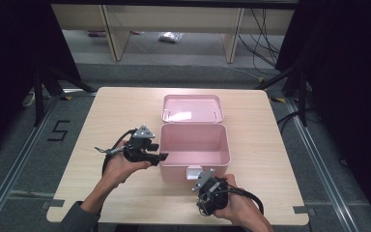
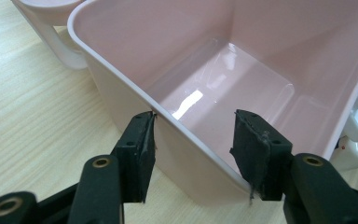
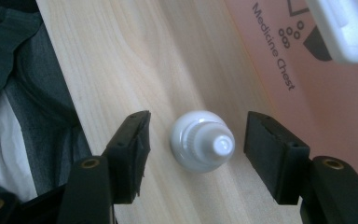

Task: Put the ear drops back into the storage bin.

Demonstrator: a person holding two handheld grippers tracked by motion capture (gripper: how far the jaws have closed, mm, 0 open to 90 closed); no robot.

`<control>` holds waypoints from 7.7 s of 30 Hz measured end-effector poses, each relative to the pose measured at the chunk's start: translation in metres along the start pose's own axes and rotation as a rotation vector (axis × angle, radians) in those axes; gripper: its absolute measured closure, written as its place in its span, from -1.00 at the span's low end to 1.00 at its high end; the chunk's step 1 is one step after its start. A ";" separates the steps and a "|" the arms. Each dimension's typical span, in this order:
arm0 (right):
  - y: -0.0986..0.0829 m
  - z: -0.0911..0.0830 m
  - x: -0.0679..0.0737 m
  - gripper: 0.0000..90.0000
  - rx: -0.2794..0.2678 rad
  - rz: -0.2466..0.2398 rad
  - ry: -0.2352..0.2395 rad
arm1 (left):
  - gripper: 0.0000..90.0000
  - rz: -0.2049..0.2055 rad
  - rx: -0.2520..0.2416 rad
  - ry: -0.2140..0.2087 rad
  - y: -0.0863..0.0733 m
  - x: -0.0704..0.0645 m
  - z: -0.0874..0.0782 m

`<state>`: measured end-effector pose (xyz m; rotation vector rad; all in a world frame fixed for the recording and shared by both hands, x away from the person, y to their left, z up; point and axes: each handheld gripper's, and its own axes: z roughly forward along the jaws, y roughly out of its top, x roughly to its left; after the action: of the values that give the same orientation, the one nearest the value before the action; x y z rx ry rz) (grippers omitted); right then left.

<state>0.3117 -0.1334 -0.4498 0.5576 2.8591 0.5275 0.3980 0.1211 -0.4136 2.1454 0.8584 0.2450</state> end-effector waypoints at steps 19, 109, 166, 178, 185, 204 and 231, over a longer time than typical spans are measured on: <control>0.004 0.003 -0.003 0.06 0.032 -0.021 0.021 | 0.08 -0.001 -0.001 0.001 0.000 0.000 0.000; 0.005 -0.048 -0.007 0.34 0.078 -0.047 0.100 | 0.08 -0.001 0.002 0.012 0.000 -0.004 -0.001; 0.043 -0.137 -0.052 0.34 -0.002 -0.087 0.051 | 0.08 0.000 0.005 0.015 0.001 -0.004 -0.001; 0.048 -0.138 -0.067 0.34 -0.006 -0.050 0.055 | 0.08 0.000 0.006 0.019 0.001 -0.004 -0.001; 0.050 -0.135 -0.082 0.34 -0.004 -0.027 0.041 | 0.08 0.000 0.006 0.019 0.001 -0.004 -0.001; 0.063 -0.103 -0.109 0.34 0.070 0.029 0.041 | 0.08 0.007 0.005 0.022 0.001 -0.005 0.000; 0.062 -0.055 -0.129 0.34 0.132 0.066 0.065 | 0.08 0.007 0.005 0.013 0.001 -0.004 0.000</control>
<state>0.4366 -0.1470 -0.3624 0.6708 2.9621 0.3758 0.3952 0.1181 -0.4122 2.1542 0.8602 0.2605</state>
